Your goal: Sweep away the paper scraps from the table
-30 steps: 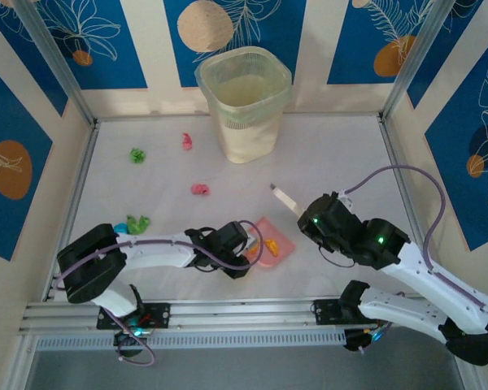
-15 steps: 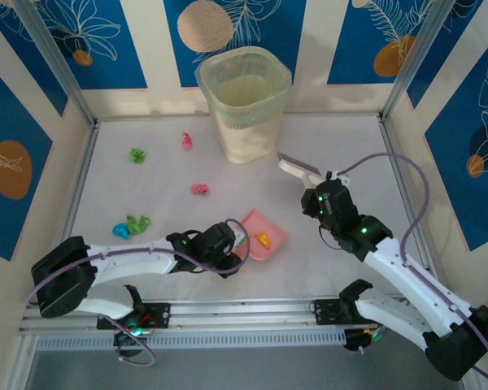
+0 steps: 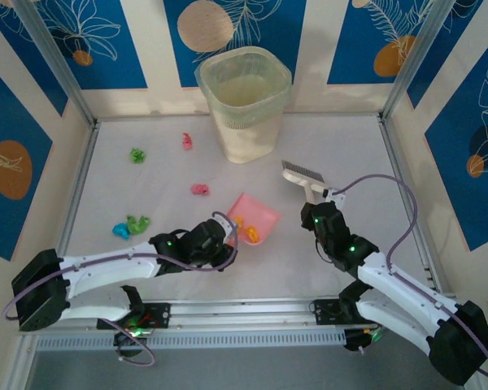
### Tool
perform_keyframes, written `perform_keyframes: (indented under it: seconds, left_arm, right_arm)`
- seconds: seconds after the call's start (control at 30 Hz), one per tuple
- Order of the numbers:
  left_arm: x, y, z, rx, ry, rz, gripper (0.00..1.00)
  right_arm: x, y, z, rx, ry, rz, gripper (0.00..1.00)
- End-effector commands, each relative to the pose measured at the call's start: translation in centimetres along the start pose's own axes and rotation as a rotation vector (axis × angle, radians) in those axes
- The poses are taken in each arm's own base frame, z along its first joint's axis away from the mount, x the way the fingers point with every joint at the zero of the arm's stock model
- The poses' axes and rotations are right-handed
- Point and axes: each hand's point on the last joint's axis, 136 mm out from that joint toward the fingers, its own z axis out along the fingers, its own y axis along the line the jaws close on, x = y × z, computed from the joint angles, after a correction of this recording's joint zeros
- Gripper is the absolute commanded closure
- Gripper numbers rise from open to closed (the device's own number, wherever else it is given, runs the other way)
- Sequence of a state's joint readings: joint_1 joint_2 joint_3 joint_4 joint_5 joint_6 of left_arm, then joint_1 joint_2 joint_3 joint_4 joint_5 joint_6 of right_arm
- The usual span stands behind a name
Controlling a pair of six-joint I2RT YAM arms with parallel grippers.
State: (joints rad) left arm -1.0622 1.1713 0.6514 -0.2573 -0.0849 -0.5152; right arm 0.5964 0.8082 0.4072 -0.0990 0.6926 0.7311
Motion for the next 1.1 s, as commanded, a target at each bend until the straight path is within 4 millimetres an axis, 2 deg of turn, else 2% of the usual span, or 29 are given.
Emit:
perform_keyframes:
  seconds: [0.0, 0.3, 0.43, 0.53, 0.67, 0.9, 1.07]
  left_arm:
    - [-2.2, 0.3, -1.9, -0.035, -0.061, -0.04, 1.0]
    - [-5.7, -0.3, -5.3, -0.064, -0.111, -0.087, 1.0]
    - [-8.0, -1.0, -6.7, -0.055, -0.148, -0.099, 1.0]
    - [-10.0, -0.8, -7.9, -0.087, -0.169, -0.107, 1.0]
    - [-13.4, -0.8, -9.3, -0.091, -0.211, -0.146, 1.0]
    - [-20.7, -1.7, -11.5, -0.066, -0.301, -0.199, 1.0]
    - [-25.7, -0.9, -12.0, -0.111, -0.335, -0.207, 1.0]
  right_arm:
    - [-2.5, 0.7, -0.1, -0.019, -0.128, 0.03, 1.0]
    - [-1.8, 0.4, 0.7, 0.006, -0.104, 0.006, 1.0]
    - [-1.9, 0.4, 0.6, 0.008, -0.102, 0.006, 1.0]
    - [-1.6, 0.3, 0.7, 0.006, -0.088, -0.014, 1.0]
    - [-1.6, 0.6, 0.8, -0.019, -0.078, -0.029, 1.0]
    - [-1.6, 0.5, 1.0, -0.017, -0.073, -0.035, 1.0]
    - [-1.7, 0.6, 1.0, -0.023, -0.067, -0.03, 1.0]
